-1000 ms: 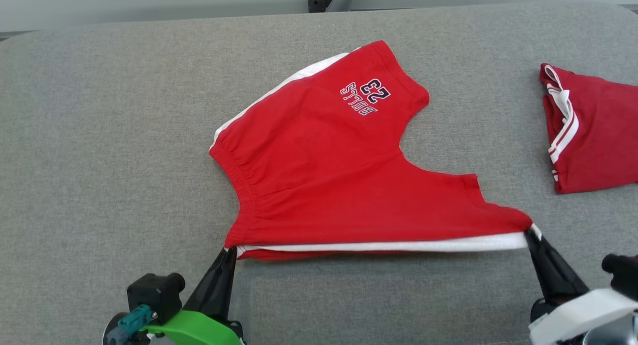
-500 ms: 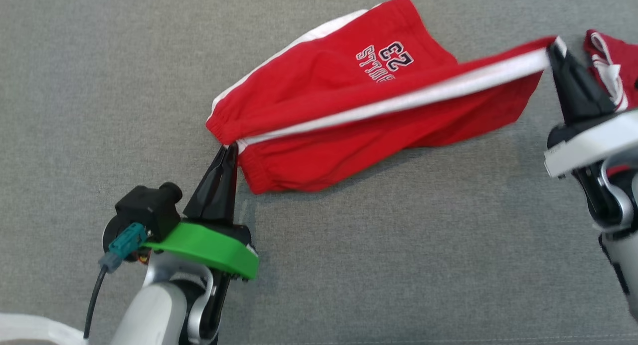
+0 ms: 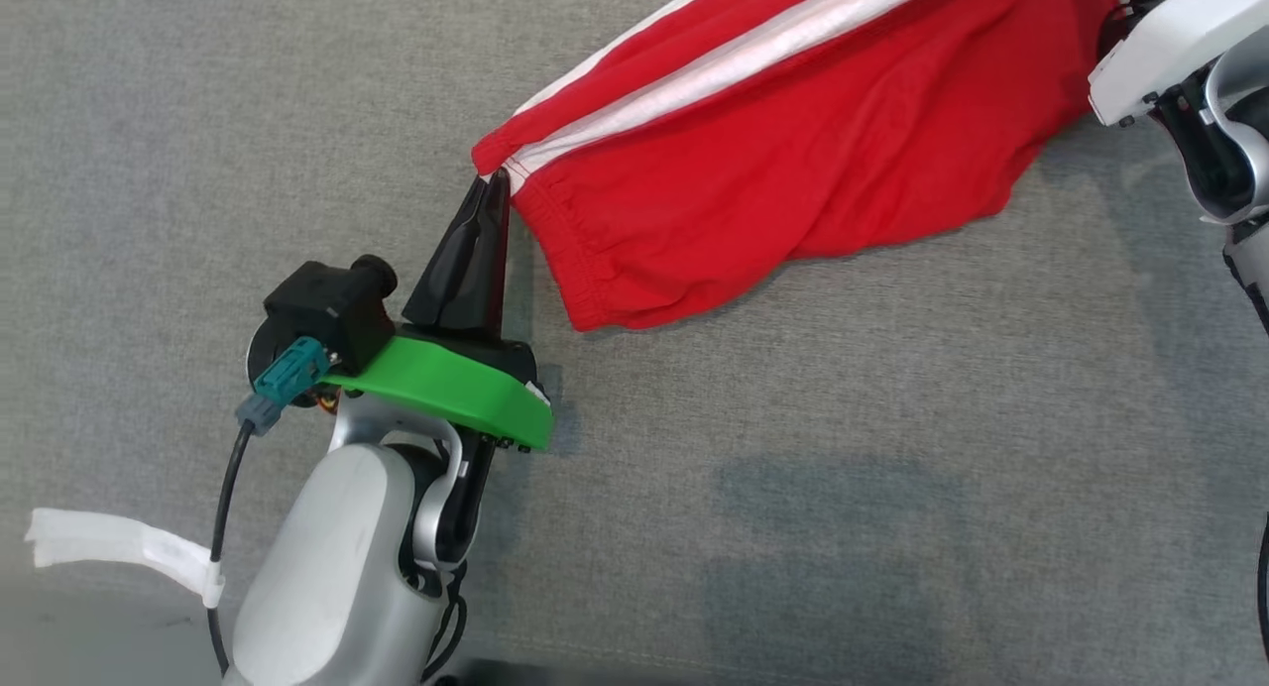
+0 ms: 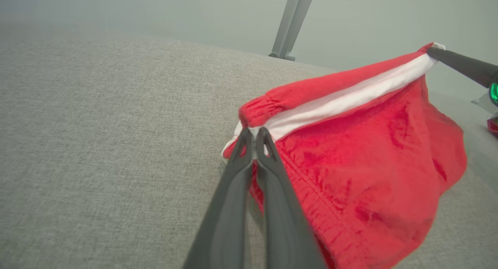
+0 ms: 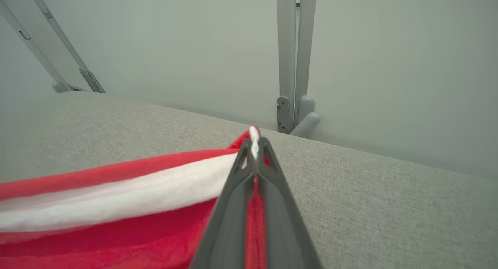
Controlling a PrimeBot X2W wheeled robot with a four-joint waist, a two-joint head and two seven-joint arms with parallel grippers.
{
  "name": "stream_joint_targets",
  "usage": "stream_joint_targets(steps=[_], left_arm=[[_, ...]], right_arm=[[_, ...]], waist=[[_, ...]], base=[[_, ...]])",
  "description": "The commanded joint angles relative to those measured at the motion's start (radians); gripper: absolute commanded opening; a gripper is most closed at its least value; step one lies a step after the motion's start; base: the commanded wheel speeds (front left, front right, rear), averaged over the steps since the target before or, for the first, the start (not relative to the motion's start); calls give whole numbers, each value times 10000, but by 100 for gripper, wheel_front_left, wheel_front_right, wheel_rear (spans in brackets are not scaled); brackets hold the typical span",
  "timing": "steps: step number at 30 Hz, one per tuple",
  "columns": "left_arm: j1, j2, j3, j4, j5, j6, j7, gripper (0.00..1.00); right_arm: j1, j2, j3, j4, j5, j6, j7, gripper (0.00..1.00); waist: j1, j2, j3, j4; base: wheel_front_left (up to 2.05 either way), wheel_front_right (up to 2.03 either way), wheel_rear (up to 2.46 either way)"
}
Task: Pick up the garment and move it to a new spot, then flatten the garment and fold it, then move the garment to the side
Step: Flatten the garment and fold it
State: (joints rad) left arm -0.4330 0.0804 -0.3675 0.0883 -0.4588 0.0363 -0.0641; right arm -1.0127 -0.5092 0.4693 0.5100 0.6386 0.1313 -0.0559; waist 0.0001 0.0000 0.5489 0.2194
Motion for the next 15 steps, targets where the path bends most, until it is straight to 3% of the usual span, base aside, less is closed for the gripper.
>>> stream_joint_targets(steps=[1, 5, 6, 7, 8, 9, 15], left_arm=[[-187, -22, -18, 114, -109, -31, -51, 0], [-433, -101, -165, 571, -133, -168, -330, 0], [-437, -117, -199, 662, -200, -199, -414, 0], [-442, -125, -218, 733, -184, -229, -541, 18], [-455, -129, -243, 813, -142, -229, -629, 85], [-448, -141, -264, 898, -133, -214, -719, 100], [-157, -137, -136, 1033, -70, 16, -1305, 100]], right_arm=[[-152, -23, 127, 168, 142, -12, -73, 0], [-606, -29, 900, 1038, 484, -12, -489, 0], [-655, -23, 1034, 1218, 538, -12, -642, 33], [-704, 4, 1185, 1362, 613, -12, -822, 89], [-711, 50, 1320, 1461, 682, -11, -1026, 100], [-706, 50, 1443, 1546, 695, -11, -1262, 100], [-270, 57, 1609, 1512, 544, -11, -2059, 100]], waist=[[-1, 0, 497, 530], [-1, 0, 553, 585], [-1, 0, 540, 571], [-1, 0, 523, 546], [-1, 0, 488, 513], [-1, 0, 447, 467], [-1, 0, 54, 69]], base=[[0, 0, 0], [0, 0, 0], [0, 0, 0], [0, 0, 0], [0, 0, 0], [0, 0, 0], [0, 0, 0]])
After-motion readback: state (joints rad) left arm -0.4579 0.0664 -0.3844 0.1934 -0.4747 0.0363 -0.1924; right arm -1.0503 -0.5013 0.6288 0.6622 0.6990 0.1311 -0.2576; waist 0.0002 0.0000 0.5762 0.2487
